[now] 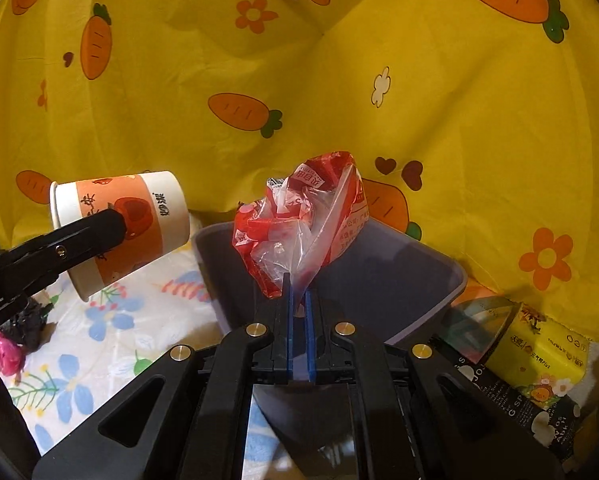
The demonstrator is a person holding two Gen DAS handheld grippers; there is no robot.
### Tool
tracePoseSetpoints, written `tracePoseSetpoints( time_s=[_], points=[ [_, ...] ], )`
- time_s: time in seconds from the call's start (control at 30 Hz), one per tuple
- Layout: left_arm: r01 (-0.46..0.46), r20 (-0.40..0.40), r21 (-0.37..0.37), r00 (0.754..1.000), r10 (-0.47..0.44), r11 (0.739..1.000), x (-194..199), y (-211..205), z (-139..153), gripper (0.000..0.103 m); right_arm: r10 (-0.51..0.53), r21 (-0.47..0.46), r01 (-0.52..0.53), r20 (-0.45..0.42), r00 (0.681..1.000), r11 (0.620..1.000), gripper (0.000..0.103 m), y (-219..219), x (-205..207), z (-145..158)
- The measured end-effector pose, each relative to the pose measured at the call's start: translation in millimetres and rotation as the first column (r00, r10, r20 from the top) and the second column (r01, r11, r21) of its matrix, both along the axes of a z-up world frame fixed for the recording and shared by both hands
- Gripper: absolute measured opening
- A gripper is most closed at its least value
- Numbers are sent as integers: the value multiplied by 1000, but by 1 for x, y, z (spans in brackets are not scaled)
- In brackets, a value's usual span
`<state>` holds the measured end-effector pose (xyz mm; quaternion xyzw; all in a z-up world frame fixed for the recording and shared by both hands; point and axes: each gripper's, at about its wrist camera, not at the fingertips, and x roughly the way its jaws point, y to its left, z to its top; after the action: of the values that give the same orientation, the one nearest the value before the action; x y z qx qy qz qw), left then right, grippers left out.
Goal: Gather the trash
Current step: 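Carry cup and red bag to the grey bin and open both tools, then move both open tools back toward the trash pile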
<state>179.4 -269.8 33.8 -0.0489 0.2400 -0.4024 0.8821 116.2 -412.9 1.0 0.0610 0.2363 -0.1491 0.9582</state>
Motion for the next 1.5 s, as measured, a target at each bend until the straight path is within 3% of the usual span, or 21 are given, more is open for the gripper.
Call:
tracePoseSetpoints(
  time_s=[0.3, 0.43, 0.67, 0.7, 0.73, 0.8, 0.87, 0.97, 1.03, 1.5],
  points=[
    [102, -93, -4, 990, -102, 995, 38, -43, -17, 2, -62, 39, 64, -63, 996, 997, 6, -22, 23, -11],
    [129, -154, -29, 979, -132, 991, 50, -50, -26, 2, -76, 39, 80, -84, 994, 996, 6, -27, 26, -16],
    [151, -190, -45, 969, -157, 987, 56, -58, -35, 3, -78, 51, 83, -106, 991, 995, 7, -33, 34, -23],
    [148, -191, -42, 970, -153, 988, 56, -58, -35, 13, -76, 51, 82, -108, 991, 995, 10, -34, 35, -24],
    [132, -190, -32, 972, -136, 991, 57, -58, -35, 22, -79, 49, 85, -109, 991, 995, 21, -35, 35, -24],
    [91, -184, -35, 978, -96, 995, 58, -52, -34, 69, -82, 51, 88, -100, 992, 995, 42, -36, 34, -24],
    [69, -174, -71, 981, -81, 995, 58, -43, -32, 71, -87, 44, 91, -97, 992, 995, 45, -36, 34, -24],
    [36, -153, -46, 987, -43, 998, 56, -36, -28, 73, -94, 33, 98, -101, 990, 995, 46, -34, 34, -25],
    [9, -136, -27, 991, -12, 1000, 54, -31, -27, 76, -100, 27, 103, -97, 990, 994, 52, -33, 33, -24],
    [-64, -129, -26, 990, 60, 998, 30, 15, -26, 81, -117, -7, 117, -53, 992, 993, 73, -14, 13, -13]
  ],
)
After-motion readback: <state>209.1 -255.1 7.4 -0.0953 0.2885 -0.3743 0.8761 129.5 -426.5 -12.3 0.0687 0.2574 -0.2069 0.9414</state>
